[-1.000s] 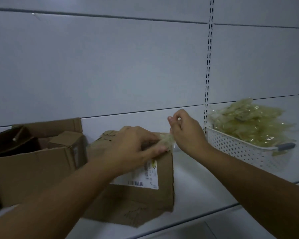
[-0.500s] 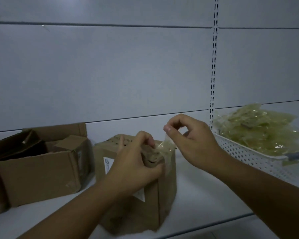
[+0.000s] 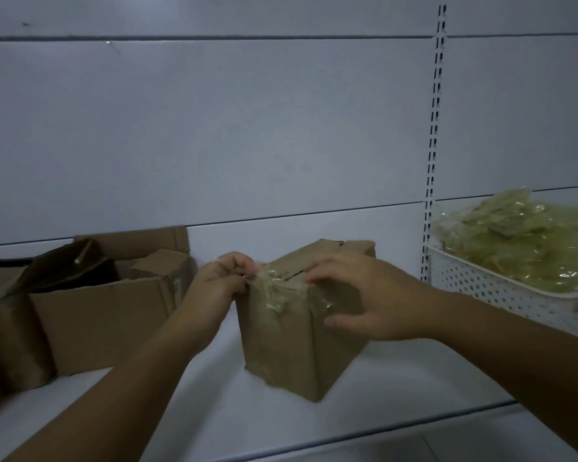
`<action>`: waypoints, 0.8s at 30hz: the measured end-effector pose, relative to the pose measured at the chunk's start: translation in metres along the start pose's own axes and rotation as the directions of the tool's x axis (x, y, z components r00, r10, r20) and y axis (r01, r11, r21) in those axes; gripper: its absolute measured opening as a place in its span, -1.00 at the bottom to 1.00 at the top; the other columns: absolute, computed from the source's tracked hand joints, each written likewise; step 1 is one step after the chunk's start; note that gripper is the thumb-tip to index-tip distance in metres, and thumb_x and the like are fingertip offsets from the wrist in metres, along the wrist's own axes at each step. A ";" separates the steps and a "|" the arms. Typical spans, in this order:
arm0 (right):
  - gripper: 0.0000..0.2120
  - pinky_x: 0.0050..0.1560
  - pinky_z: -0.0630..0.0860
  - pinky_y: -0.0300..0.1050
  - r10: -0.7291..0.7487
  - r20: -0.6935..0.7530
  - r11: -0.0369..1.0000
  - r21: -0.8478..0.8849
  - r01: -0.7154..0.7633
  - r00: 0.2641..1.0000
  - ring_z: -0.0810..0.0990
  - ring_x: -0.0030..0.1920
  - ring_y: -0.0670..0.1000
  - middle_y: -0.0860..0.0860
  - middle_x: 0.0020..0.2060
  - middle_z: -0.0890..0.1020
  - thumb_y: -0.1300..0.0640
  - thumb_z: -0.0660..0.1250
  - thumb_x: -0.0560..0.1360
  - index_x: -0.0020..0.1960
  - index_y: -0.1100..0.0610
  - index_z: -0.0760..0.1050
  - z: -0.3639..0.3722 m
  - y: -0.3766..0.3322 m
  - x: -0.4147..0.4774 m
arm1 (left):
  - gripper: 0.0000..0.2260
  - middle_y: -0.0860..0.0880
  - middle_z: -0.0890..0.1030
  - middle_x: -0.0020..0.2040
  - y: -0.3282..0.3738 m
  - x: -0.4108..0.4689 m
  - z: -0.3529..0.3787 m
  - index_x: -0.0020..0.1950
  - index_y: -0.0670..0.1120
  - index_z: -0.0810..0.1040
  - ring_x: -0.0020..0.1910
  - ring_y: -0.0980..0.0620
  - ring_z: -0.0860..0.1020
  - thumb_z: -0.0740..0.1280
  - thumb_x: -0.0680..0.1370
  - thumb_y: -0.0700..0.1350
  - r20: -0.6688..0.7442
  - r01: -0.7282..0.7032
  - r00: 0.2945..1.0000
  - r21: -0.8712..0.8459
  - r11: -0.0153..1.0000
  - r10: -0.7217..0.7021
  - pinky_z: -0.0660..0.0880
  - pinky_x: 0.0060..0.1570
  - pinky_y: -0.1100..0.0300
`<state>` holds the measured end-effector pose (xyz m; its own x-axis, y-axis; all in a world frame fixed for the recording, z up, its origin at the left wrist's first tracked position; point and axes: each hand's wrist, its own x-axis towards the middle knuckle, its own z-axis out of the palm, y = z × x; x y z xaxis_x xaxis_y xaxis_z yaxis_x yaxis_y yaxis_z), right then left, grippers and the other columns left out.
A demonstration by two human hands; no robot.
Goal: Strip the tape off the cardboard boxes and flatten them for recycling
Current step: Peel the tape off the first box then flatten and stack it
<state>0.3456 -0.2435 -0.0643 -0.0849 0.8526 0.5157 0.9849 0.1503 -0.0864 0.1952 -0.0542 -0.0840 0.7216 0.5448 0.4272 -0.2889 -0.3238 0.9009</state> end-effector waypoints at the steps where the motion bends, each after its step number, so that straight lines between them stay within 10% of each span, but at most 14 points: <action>1: -0.49 0.16 0.11 -0.60 0.001 -0.011 1.000 -0.002 -0.001 1.000 0.33 0.18 -0.25 -0.06 0.22 0.51 0.05 0.49 0.35 0.26 0.07 0.46 0.003 0.000 -0.001 | -0.62 -0.11 0.68 -0.14 -0.001 -0.001 0.003 -0.29 -0.13 0.52 -0.02 -0.11 0.58 0.05 0.36 -0.53 -0.014 0.000 1.000 0.006 1.000 0.000 0.46 -0.03 0.11; 8: -0.68 -0.27 0.42 -0.20 0.042 -0.336 0.979 -0.175 -0.106 0.941 0.48 -0.20 -0.05 -0.04 -0.19 0.53 -0.10 0.46 0.32 -0.15 0.12 0.50 0.028 -0.005 -0.019 | -0.60 -0.22 0.61 -0.11 -0.004 -0.008 0.011 -0.30 -0.08 0.54 -0.04 -0.16 0.53 0.07 0.39 -0.53 -0.032 0.000 0.999 0.011 1.000 0.001 0.41 0.02 0.01; 16: -0.85 -0.27 0.39 -0.20 0.142 -0.069 0.990 0.017 -0.141 0.987 0.45 -0.28 -0.09 -0.08 -0.25 0.50 0.07 0.29 0.51 -0.21 0.08 0.52 0.018 -0.001 -0.022 | -0.67 -0.30 0.60 0.04 0.005 -0.012 0.001 -0.19 0.02 0.55 0.14 -0.33 0.49 0.29 0.41 -0.44 0.156 -0.021 0.988 0.163 0.986 -0.004 0.44 0.16 -0.21; 21: -0.80 -0.33 0.45 0.03 0.259 0.080 0.872 0.410 -0.268 0.963 0.50 -0.36 0.17 -0.01 -0.42 0.56 0.06 0.25 0.45 -0.34 0.03 0.48 -0.015 -0.020 -0.013 | -0.69 -0.07 0.63 -0.06 0.005 -0.014 0.005 -0.08 0.01 0.52 -0.10 -0.09 0.58 0.32 0.42 -0.42 0.171 -0.062 0.985 0.286 0.956 0.013 0.53 -0.14 0.15; 24: -0.78 -0.37 0.42 -0.13 0.220 0.090 0.894 0.380 -0.238 0.971 0.45 -0.44 -0.06 -0.03 -0.48 0.55 0.02 0.22 0.39 -0.34 0.13 0.47 -0.025 -0.039 0.007 | -0.66 0.00 0.60 -0.13 0.005 -0.017 0.011 -0.07 0.01 0.50 -0.20 0.00 0.53 0.33 0.40 -0.43 0.182 -0.111 0.982 0.323 0.940 0.053 0.50 -0.20 0.14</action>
<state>0.3105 -0.2558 -0.0362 0.1210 0.9061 0.4053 0.8432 0.1217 -0.5237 0.1882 -0.0738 -0.0876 0.8079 0.3769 0.4531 -0.1480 -0.6145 0.7749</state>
